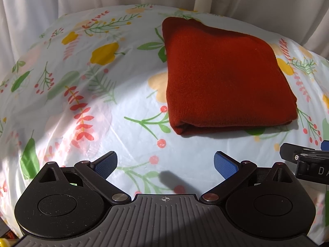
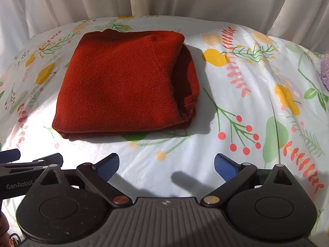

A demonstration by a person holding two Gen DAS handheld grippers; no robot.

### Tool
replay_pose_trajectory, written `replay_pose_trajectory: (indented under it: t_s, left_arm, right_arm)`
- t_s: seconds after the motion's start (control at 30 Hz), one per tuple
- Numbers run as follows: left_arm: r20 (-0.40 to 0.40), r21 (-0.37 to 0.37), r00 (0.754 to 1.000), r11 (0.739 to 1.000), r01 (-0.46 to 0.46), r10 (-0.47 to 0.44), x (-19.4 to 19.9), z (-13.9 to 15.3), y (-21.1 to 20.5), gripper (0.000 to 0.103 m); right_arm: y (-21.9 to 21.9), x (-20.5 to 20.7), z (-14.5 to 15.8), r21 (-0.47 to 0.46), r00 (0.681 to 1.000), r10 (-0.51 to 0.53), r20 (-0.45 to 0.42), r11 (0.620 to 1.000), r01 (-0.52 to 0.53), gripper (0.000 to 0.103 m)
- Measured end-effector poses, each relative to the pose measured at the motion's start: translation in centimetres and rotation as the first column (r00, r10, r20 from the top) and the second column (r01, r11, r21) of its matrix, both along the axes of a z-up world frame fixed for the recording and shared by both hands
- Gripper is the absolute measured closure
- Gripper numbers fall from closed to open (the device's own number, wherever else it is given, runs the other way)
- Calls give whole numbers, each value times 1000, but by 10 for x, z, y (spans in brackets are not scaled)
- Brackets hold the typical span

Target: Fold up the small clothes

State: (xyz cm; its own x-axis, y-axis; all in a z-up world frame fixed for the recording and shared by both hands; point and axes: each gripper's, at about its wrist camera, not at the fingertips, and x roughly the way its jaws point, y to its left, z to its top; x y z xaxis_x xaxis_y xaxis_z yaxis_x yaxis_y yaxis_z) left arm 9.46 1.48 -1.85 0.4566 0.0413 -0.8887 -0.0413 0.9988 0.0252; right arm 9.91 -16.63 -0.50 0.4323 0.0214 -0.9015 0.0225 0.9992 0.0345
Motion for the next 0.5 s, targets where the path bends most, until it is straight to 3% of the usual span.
replay_pose_trajectory:
  t_s: [0.5]
  left_arm:
    - [2, 3, 1000, 1000, 3, -3, 1, 0, -2, 1]
  right_arm:
    - [-3, 2, 2, 0, 1000, 3, 6, 1000, -3, 4]
